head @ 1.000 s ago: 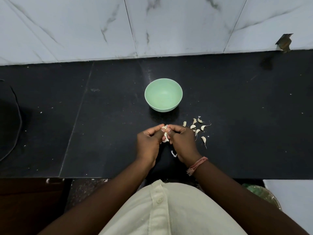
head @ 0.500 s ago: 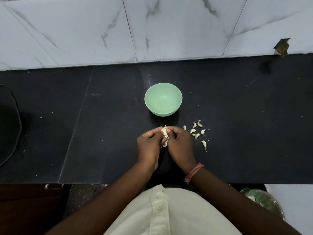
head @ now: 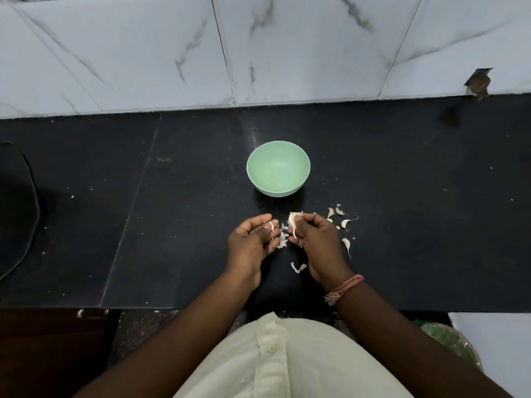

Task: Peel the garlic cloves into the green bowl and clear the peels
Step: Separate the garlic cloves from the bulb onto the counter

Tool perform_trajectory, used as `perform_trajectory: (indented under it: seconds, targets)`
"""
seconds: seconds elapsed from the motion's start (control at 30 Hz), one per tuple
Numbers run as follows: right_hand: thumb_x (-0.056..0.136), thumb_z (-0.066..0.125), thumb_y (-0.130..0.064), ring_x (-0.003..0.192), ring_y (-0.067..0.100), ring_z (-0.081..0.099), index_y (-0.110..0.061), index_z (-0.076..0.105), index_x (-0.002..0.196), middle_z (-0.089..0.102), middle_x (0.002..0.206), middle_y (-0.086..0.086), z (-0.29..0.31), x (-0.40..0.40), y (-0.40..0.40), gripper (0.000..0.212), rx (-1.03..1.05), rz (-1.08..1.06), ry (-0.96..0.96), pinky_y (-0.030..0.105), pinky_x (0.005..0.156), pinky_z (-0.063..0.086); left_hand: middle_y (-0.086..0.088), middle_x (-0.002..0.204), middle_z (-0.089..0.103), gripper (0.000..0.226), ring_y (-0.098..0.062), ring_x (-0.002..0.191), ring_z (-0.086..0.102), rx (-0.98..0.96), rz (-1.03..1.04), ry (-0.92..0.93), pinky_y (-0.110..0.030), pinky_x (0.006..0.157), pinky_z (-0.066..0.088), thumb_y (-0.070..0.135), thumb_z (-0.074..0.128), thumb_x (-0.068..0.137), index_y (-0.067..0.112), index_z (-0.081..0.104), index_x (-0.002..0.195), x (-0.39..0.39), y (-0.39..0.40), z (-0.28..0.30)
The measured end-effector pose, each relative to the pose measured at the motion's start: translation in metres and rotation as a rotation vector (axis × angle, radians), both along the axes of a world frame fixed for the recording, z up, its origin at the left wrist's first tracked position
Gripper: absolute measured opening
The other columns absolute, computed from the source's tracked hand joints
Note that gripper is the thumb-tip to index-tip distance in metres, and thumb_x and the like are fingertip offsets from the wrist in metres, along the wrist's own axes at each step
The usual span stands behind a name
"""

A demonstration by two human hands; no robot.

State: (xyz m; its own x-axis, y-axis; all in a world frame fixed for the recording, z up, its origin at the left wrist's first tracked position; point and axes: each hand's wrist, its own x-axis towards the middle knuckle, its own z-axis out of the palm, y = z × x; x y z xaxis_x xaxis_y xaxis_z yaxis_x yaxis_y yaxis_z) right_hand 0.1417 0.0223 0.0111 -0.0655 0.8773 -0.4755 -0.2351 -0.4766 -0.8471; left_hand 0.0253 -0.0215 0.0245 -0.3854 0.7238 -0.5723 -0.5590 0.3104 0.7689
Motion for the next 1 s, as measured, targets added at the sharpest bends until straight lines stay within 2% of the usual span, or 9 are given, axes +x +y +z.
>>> perform_trajectory:
  seconds: [0.1, 0.23, 0.33, 0.4, 0.5, 0.63, 0.77, 0.9, 1.0]
  targets:
    - [0.098, 0.059, -0.005, 0.085, 0.023, 0.067, -0.005, 0.061, 0.103, 0.071, 0.092, 0.016, 0.001, 0.006, 0.002, 0.006, -0.016, -0.062, 0.053, 0.032, 0.073, 0.057, -0.008, 0.098, 0.077, 0.020, -0.011, 0.084, 0.072, 0.015, 0.015, 0.012, -0.025, 0.082, 0.056, -0.002, 0.060, 0.094, 0.006, 0.069, 0.111, 0.001, 0.001, -0.001]
    - [0.096, 0.046, 0.008, 0.068, 0.016, 0.060, -0.006, 0.058, 0.113, 0.065, 0.083, 0.010, 0.005, 0.010, -0.001, 0.025, -0.016, 0.004, 0.143, 0.031, 0.064, 0.053, -0.017, 0.099, 0.074, 0.020, -0.022, 0.086, 0.073, 0.046, 0.023, -0.117, -0.026, 0.077, 0.061, -0.008, 0.062, 0.091, -0.001, 0.067, 0.110, 0.004, 0.002, -0.001]
    - [0.090, 0.042, 0.007, 0.058, 0.011, 0.047, -0.007, 0.059, 0.106, 0.052, 0.070, 0.002, 0.005, 0.013, -0.003, 0.028, -0.031, 0.083, 0.149, 0.028, 0.056, 0.042, -0.018, 0.097, 0.074, 0.021, -0.023, 0.086, 0.073, 0.065, -0.002, -0.105, -0.027, 0.078, 0.061, -0.010, 0.064, 0.089, -0.003, 0.066, 0.108, 0.009, 0.004, -0.001]
    - [0.089, 0.054, -0.002, 0.055, 0.010, 0.045, -0.008, 0.062, 0.105, 0.052, 0.070, 0.002, 0.003, 0.016, -0.004, 0.019, 0.022, 0.142, 0.061, 0.026, 0.052, 0.037, -0.019, 0.098, 0.073, 0.022, -0.025, 0.089, 0.073, 0.078, -0.025, -0.087, -0.029, 0.084, 0.060, -0.011, 0.065, 0.087, -0.002, 0.066, 0.108, 0.012, 0.006, 0.000]
    - [0.093, 0.067, -0.010, 0.072, 0.014, 0.067, -0.012, 0.069, 0.110, 0.072, 0.084, 0.005, -0.001, 0.022, -0.005, 0.017, 0.197, 0.222, -0.126, 0.025, 0.065, 0.055, -0.019, 0.101, 0.074, 0.034, -0.025, 0.095, 0.071, 0.106, -0.095, -0.008, -0.033, 0.088, 0.058, -0.014, 0.065, 0.085, 0.000, 0.064, 0.116, 0.018, 0.009, 0.000]
    - [0.092, 0.071, -0.017, 0.062, 0.002, 0.051, -0.022, 0.074, 0.113, 0.059, 0.066, -0.016, -0.009, 0.037, -0.005, 0.022, 0.367, 0.254, -0.405, 0.021, 0.065, 0.045, -0.017, 0.107, 0.074, 0.061, -0.021, 0.097, 0.072, 0.111, -0.195, 0.110, -0.034, 0.083, 0.058, -0.014, 0.069, 0.083, 0.012, 0.051, 0.135, 0.027, 0.011, 0.000]
    - [0.091, 0.072, -0.015, 0.071, -0.002, 0.060, -0.019, 0.077, 0.109, 0.064, 0.076, -0.010, -0.007, 0.053, -0.006, 0.020, 0.392, 0.247, -0.489, 0.016, 0.076, 0.048, -0.009, 0.127, 0.058, 0.093, -0.022, 0.101, 0.068, 0.099, -0.323, 0.258, -0.045, 0.086, 0.060, -0.015, 0.071, 0.080, 0.028, 0.032, 0.153, 0.033, 0.019, -0.001]
    - [0.088, 0.069, -0.003, 0.071, 0.006, 0.063, -0.007, 0.075, 0.088, 0.073, 0.078, 0.002, -0.003, 0.067, -0.005, 0.007, 0.301, 0.200, -0.434, 0.018, 0.071, 0.050, -0.015, 0.129, 0.056, 0.085, -0.025, 0.103, 0.066, 0.066, -0.470, 0.249, -0.042, 0.089, 0.059, -0.020, 0.064, 0.082, 0.022, 0.038, 0.151, 0.046, 0.026, 0.000]
    - [0.088, 0.070, -0.008, 0.073, 0.013, 0.069, -0.010, 0.074, 0.085, 0.075, 0.079, 0.004, -0.008, 0.078, -0.001, 0.005, 0.194, 0.056, -0.463, 0.029, 0.073, 0.054, -0.021, 0.124, 0.061, 0.064, -0.025, 0.096, 0.071, 0.035, -0.459, 0.176, -0.038, 0.088, 0.059, -0.024, 0.059, 0.083, 0.014, 0.052, 0.134, 0.058, 0.026, -0.002]
